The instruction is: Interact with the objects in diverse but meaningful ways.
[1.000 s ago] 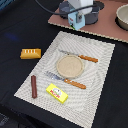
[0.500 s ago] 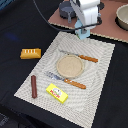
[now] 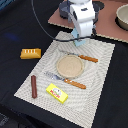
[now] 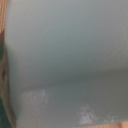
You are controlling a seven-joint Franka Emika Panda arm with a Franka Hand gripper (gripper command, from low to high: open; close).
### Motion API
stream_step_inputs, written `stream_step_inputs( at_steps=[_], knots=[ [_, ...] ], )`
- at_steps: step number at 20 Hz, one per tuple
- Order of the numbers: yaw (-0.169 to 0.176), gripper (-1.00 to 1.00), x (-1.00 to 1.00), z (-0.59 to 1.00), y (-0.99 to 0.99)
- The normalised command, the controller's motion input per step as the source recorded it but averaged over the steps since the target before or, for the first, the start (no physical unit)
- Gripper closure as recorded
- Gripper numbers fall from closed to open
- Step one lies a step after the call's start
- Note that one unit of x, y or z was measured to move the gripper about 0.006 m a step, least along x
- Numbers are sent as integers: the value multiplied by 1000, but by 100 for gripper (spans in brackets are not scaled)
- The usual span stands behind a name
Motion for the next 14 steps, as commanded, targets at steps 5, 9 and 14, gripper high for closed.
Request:
stream_step_inputs(
  at_steps=[5,9,14],
  knots=[
    [-6,100,355,-166,161],
    [-46,-100,506,249,301],
    [-65,-100,353,689,247]
  ],
)
